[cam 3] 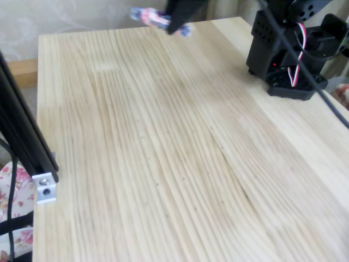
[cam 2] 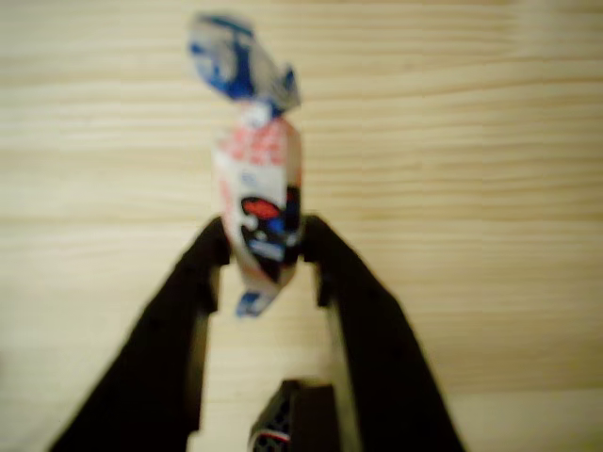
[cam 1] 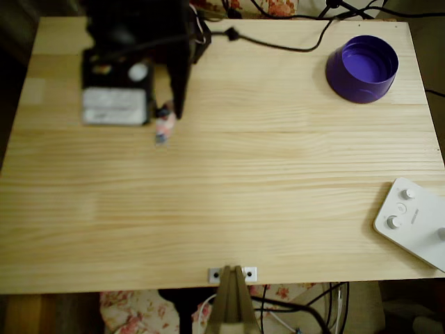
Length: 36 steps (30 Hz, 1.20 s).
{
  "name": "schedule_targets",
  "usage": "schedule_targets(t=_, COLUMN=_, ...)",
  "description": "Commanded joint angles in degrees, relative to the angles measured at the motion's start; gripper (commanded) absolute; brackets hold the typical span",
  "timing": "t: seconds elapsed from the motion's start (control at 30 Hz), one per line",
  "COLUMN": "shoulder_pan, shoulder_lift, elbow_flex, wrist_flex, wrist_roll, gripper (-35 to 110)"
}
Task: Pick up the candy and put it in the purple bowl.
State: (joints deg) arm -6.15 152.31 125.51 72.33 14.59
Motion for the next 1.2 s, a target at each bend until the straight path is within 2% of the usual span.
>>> schedule_targets(t=0.0, shoulder_pan=-4.92, shoulder_lift=8.53, elbow_flex=0.79, wrist_flex=2.64, wrist_roll=1.76, gripper=6)
schedule_targets(t=0.5, shoulder_pan=-37.53, shoulder_lift=23.55, elbow_flex=5.10, wrist_flex=4.48, wrist_roll=4.83, gripper=6)
schedule_targets(t=0.73, shoulder_pan=-50.10, shoulder_lift=21.80, elbow_flex=6.33, wrist_flex=-5.01, wrist_roll=6.77, gripper=6)
schedule_targets(t=1.17, shoulder_pan=-66.18, shoulder_lift=12.22, elbow_flex=6.77, wrist_flex=-21.80, wrist_roll=5.63, gripper=5)
